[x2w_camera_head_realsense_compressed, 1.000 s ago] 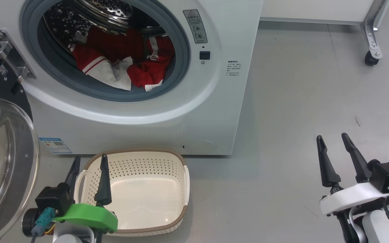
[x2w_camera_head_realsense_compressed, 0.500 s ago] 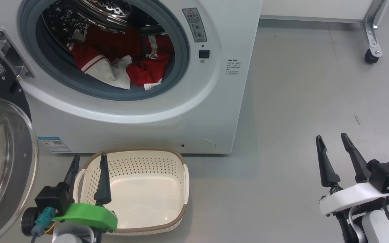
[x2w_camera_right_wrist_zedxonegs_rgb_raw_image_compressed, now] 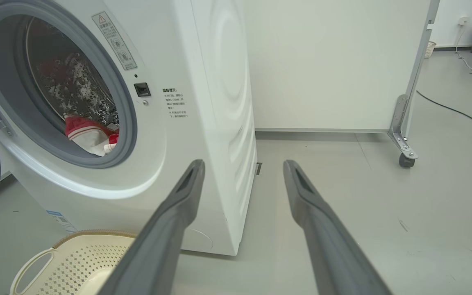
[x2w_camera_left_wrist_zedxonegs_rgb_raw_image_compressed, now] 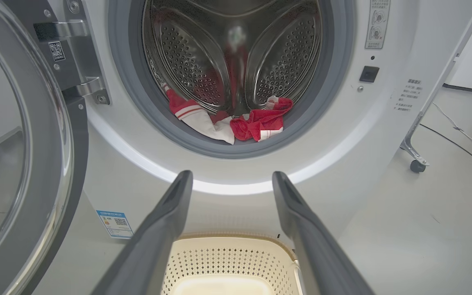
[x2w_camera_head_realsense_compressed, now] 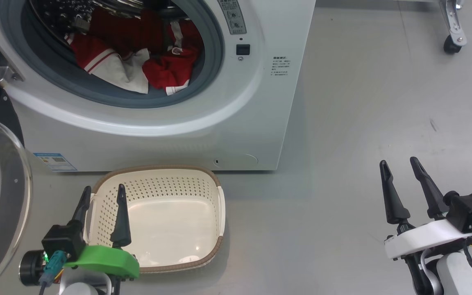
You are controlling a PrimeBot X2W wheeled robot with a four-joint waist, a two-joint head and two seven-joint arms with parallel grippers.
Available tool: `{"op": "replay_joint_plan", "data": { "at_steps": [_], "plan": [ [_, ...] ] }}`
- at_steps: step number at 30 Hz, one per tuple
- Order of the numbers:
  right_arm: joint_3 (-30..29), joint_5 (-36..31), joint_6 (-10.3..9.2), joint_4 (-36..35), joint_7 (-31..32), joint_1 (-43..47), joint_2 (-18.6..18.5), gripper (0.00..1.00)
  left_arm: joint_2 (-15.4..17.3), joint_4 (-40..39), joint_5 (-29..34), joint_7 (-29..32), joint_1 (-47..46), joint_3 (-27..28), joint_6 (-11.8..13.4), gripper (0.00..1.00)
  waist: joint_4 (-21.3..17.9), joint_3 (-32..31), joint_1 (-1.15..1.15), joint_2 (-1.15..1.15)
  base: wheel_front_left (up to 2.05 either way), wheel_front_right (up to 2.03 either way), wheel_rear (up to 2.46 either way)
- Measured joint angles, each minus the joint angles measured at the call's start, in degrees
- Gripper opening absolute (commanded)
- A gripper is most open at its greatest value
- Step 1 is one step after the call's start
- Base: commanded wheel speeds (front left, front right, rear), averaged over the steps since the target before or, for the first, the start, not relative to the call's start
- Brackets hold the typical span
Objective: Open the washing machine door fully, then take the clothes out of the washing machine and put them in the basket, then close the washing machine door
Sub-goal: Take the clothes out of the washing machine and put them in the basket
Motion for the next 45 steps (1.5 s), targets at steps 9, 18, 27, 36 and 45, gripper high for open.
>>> {"op": "replay_joint_plan", "data": {
  "at_steps": [9, 18, 27, 36, 45],
  "plan": [
    [1.13, 0.57, 0.0, -1.15, 0.0, -0.85, 0.52, 1.0, 0.73, -1.55, 2.83, 2.55, -5.55, 0.43, 2.14, 1.0, -2.33, 5.77, 0.0, 0.0, 0.0, 0.0, 0.0],
    [2.7, 2.1, 0.0, -2.44, 0.0, -4.06, 1.03, 1.0, 2.75, -2.38, 7.19, 7.3, -15.05, 1.92, 3.26, 1.0, -5.58, 12.25, 0.0, 0.0, 0.0, 0.0, 0.0],
    [5.27, 2.91, 0.0, -2.98, 0.0, -8.31, 2.03, 1.0, 6.49, -0.33, 10.79, 13.6, -26.72, 5.04, 3.54, 1.0, -9.43, 18.59, 0.0, 0.0, 0.0, 0.0, 0.0],
    [7.37, 3.64, 0.0, -2.92, -0.01, -11.7, 2.99, 1.0, 11.25, 5.06, 15.6, 21.3, -36.91, 7.77, 3.97, 1.0, -13.44, 23.58, 0.0, 0.0, 0.0, 0.0, 0.0],
    [7.78, 4.25, 0.0, -2.37, 0.0, -12.96, 3.69, 1.0, 14.29, 10.51, 19.72, 27.22, -43.4, 8.42, 3.97, 1.0, -16.63, 26.19, 0.0, 0.0, 0.0, 0.0, 0.0]
  ]
}}
